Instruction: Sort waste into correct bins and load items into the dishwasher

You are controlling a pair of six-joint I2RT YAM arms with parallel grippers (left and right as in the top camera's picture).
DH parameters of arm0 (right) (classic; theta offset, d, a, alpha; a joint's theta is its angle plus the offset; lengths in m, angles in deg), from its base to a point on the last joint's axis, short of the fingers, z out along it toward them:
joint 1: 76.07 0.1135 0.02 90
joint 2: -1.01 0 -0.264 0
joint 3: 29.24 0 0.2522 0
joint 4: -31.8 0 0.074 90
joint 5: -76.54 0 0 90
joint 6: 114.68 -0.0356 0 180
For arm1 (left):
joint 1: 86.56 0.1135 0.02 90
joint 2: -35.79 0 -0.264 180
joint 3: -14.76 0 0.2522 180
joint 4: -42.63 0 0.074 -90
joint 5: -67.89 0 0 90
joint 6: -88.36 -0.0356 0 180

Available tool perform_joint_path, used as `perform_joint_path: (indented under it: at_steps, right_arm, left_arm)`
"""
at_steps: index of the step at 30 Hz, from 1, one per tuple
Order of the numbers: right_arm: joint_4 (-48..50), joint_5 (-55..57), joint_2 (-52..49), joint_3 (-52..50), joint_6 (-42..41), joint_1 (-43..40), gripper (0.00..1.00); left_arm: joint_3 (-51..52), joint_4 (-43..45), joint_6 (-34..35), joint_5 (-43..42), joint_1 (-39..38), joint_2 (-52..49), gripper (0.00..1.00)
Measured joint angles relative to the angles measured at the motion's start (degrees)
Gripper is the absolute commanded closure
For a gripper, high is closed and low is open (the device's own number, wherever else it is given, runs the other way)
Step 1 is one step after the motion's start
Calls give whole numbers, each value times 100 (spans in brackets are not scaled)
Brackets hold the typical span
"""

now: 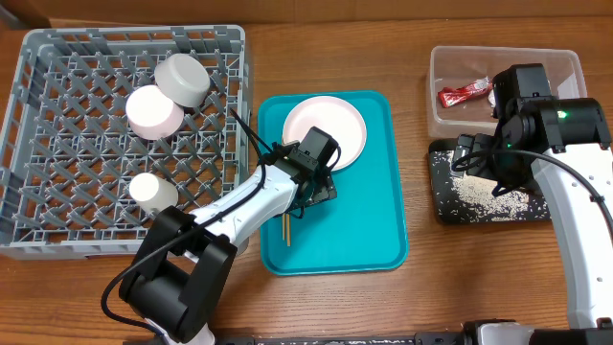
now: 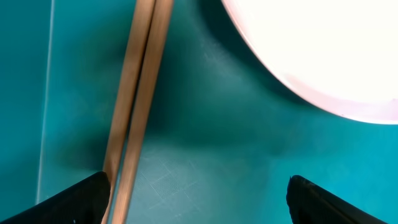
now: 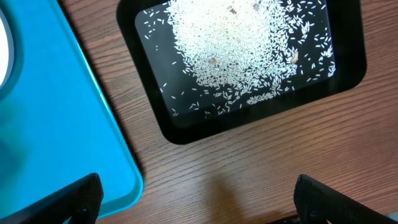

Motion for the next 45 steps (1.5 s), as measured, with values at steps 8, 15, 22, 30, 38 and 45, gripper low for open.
perform_joint_path:
  at_steps: [8,15,22,30,38,45]
  right_arm:
    - [2,2,0,0,-2,0,0]
    - [0,2,0,0,-2,0,0]
    - [2,2,0,0,-2,0,0]
    - [0,2,0,0,0,0,0]
    - [-2,2,0,0,0,0,0]
    - [2,2,0,0,0,0,0]
  left_arm:
    - [46,79,0,33,0,-9,11]
    - [52,208,0,46,-13,-90,13]
    - [28,321,-114,133,-11,-245,96]
    - [-7,175,-105,-105,-11,-260,96]
    - [-118,-551,-85,-302,-11,-208,96]
    - [-422,-1014,-638,-35,-11,656,96]
